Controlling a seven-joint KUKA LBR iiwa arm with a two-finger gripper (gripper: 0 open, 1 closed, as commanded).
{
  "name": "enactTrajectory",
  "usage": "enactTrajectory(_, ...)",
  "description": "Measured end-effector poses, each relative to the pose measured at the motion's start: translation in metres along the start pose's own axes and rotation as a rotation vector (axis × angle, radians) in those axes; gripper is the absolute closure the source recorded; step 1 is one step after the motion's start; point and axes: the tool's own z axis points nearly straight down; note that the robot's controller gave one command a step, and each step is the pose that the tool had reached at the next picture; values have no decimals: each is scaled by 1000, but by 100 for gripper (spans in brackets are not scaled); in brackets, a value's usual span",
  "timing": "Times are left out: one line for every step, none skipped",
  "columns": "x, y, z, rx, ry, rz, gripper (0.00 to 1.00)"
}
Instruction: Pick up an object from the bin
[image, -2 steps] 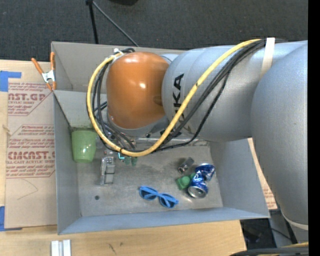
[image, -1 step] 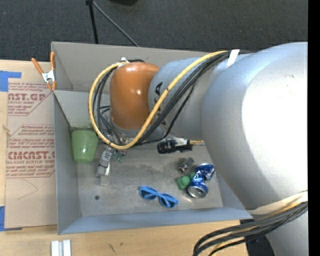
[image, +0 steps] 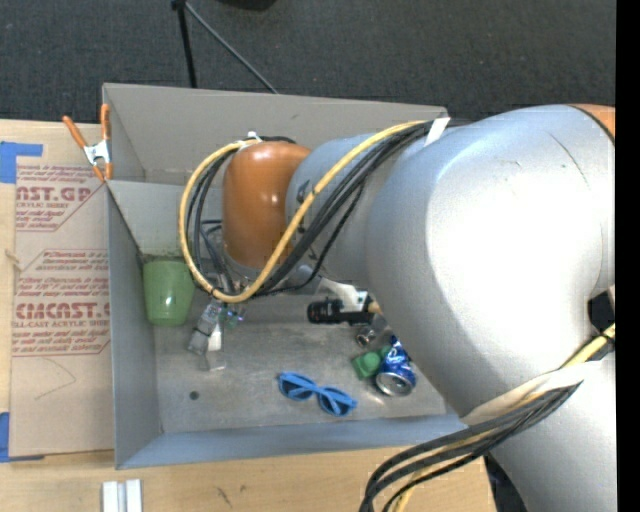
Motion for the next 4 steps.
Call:
enactTrajectory(0,1,-2,-3,-2,-1,100)
enactTrajectory(-20,-24,-128,-4,-10,-606,100)
enactTrajectory(28,32,-72,-3,1,-425,100)
enactTrajectory(61,2,-116,-4,-4,-435,100)
